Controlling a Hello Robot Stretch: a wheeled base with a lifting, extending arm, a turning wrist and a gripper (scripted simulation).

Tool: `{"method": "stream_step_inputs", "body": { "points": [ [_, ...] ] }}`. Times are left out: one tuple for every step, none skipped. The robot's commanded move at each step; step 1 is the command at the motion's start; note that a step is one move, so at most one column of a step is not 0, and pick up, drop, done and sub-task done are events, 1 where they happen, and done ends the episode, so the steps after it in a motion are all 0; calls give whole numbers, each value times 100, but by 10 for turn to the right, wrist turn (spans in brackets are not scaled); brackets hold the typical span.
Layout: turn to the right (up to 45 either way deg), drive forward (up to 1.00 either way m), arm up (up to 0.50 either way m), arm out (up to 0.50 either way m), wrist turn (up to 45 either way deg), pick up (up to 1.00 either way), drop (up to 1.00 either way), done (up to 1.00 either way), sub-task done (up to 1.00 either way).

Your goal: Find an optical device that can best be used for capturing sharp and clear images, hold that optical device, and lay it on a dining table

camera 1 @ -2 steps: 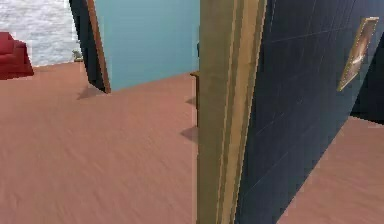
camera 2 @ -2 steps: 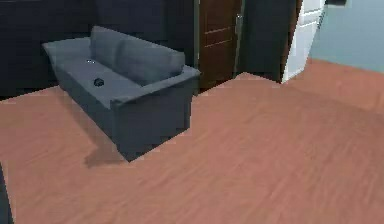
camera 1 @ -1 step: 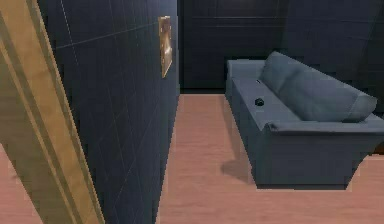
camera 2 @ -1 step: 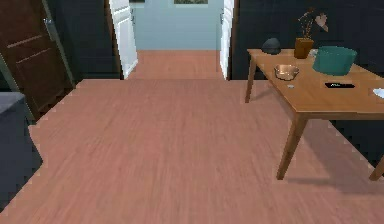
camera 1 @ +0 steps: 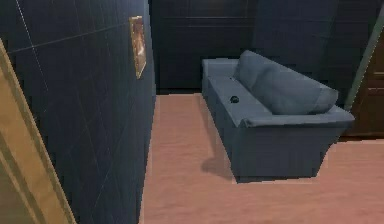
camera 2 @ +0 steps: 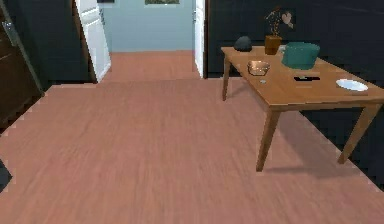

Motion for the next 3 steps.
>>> {"method": "stream_step_inputs", "body": {
  "points": [
    [0,100,0,0,0,0,0,0,0],
    [0,55,0,0,0,0,0,0,0],
    [-450,0,0,0,0,0,0,0,0]
  ]
}}
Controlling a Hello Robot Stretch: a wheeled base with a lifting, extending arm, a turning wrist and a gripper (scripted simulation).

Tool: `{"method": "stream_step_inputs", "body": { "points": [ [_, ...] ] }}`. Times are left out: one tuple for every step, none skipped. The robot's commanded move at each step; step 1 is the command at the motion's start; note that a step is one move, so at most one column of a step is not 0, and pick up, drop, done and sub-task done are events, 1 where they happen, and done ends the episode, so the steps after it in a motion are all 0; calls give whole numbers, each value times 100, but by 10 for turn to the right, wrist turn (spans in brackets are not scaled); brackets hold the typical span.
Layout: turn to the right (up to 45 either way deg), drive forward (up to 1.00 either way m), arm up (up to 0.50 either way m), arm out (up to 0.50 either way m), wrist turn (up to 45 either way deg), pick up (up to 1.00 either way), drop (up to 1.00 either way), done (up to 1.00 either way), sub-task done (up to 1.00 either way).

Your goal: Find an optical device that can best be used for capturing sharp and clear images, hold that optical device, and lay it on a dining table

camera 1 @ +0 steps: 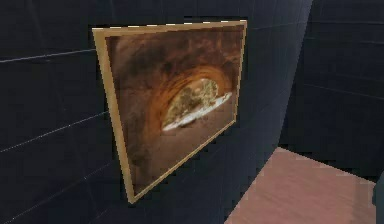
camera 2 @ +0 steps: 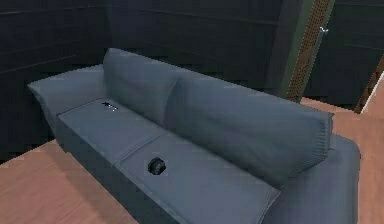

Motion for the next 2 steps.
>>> {"method": "stream_step_inputs", "body": {
  "points": [
    [-90,0,0,0,0,0,0,0,0],
    [450,0,0,0,0,0,0,0,0]
  ]
}}
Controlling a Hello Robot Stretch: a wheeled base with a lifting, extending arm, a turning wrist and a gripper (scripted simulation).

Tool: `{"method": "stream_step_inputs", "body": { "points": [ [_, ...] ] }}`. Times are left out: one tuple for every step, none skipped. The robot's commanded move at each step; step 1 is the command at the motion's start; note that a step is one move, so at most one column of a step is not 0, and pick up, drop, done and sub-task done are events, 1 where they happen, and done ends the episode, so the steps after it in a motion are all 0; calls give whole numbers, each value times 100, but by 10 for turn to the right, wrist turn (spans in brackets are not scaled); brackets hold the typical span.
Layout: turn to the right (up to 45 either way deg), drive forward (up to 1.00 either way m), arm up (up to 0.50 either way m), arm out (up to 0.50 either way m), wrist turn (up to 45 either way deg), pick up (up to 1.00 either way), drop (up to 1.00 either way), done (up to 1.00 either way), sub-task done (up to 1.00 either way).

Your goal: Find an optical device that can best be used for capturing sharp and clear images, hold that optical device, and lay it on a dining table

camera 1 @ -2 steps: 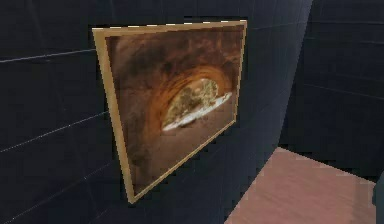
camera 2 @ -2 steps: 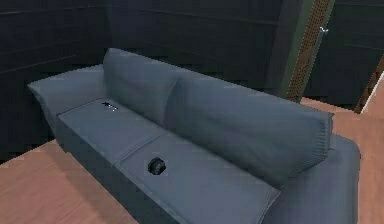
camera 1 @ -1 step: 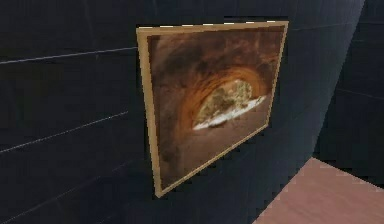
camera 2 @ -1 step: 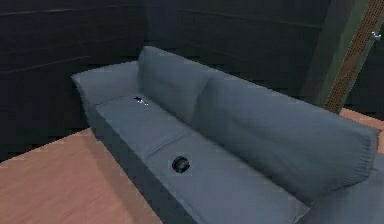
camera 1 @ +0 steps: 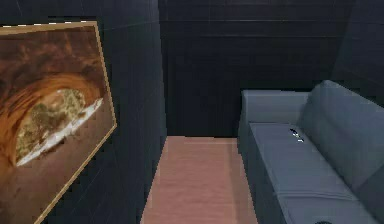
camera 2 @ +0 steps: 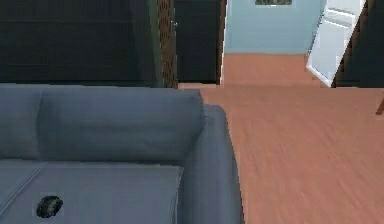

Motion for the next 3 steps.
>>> {"method": "stream_step_inputs", "body": {
  "points": [
    [90,0,0,0,0,0,0,0,0],
    [0,45,0,0,0,0,0,0,0],
    [-240,0,0,0,0,0,0,0,0]
  ]
}}
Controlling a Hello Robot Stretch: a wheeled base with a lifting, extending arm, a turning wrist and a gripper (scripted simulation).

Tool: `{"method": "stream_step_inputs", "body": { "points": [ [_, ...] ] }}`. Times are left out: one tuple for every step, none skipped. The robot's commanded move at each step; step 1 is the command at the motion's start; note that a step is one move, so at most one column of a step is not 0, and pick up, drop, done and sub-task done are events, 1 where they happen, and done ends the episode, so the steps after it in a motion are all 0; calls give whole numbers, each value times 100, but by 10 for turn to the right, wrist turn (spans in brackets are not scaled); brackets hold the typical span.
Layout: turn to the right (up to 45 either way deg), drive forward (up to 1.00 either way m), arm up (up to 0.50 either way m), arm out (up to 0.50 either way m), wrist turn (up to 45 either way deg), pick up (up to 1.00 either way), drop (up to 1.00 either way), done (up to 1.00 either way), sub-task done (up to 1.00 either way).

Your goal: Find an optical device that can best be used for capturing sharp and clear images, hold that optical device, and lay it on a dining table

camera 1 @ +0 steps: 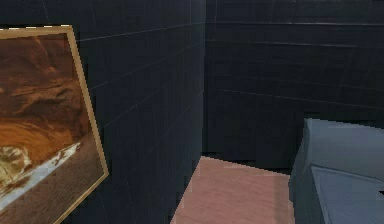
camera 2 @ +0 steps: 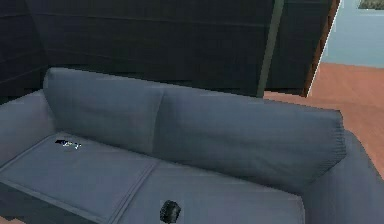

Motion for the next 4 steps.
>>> {"method": "stream_step_inputs", "body": {
  "points": [
    [0,0,50,0,0,0,0,0,0],
    [0,0,8,0,0,0,0,0,0],
    [0,0,0,26,0,0,0,0,0],
    [0,0,0,0,450,0,0,0,0]
  ]
}}
